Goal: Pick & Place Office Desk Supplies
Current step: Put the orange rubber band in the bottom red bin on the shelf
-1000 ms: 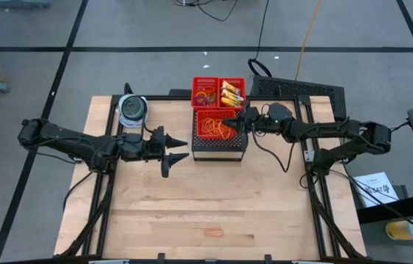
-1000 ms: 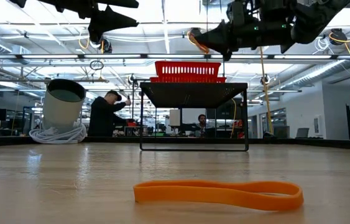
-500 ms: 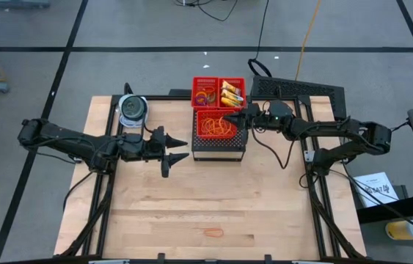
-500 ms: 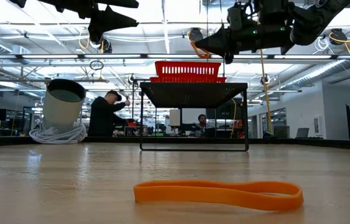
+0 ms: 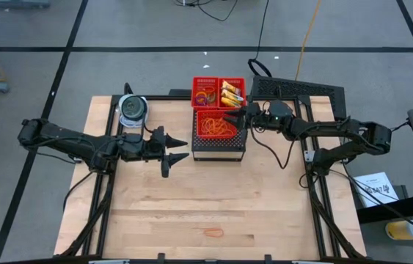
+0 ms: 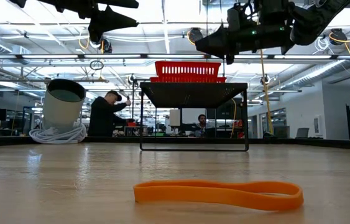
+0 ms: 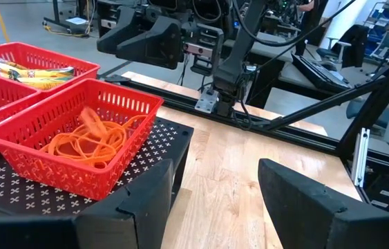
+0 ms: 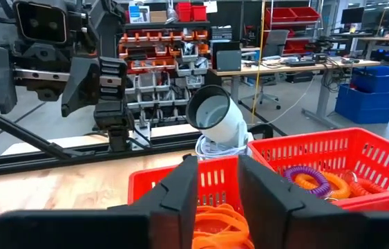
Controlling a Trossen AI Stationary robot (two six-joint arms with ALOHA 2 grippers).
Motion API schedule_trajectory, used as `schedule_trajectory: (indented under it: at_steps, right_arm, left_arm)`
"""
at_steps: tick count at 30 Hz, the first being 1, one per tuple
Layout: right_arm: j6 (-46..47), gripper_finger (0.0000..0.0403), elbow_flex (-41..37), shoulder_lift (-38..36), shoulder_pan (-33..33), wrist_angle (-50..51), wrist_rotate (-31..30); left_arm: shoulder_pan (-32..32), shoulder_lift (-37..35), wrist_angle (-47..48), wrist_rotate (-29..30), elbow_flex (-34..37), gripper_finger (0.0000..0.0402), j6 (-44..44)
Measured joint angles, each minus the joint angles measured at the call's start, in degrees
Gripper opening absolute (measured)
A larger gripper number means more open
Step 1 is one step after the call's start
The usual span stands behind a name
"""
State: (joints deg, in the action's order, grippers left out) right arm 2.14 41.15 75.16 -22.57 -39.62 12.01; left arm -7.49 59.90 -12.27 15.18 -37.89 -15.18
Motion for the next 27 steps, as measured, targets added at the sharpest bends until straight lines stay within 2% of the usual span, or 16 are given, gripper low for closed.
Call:
schedule_trajectory:
  at_steps: [4,6,10,15,17,21,27]
  right_arm:
    - [2.2,0.0117,0.0,-1.3,0.2,0.8,0.8]
    - [3.4,0.0122,0.0,-3.3,0.2,0.5,4.2]
    - [6.4,0.0125,0.0,-9.2,0.2,3.5,13.4]
    - [12.3,0.0117,0.0,-18.8,0.2,11.0,28.9]
    - [13.3,0.0113,-1.0,-22.7,0.6,13.3,32.8]
    - [13.4,0.0104,-5.7,-30.7,1.4,16.1,32.7]
    - [11.6,0.0091,-15.4,-42.7,1.4,15.8,26.5]
  left_arm:
    - [0.0,0.0,0.0,0.0,0.0,0.0223,0.0]
    - [0.0,0.0,0.0,0.0,0.0,0.0223,0.0]
    - [0.0,0.0,0.0,0.0,0.0,0.0223,0.0]
    - [0.0,0.0,-0.8,0.1,0.0,0.0223,-0.1]
    - [0.0,0.0,-2.4,0.3,0.0,0.0223,-0.5]
    - [0.0,0.4,-4.6,0.0,0.0,0.0223,-3.0]
    - [-0.1,1.0,-4.8,0.3,0.0,0.0223,-6.0]
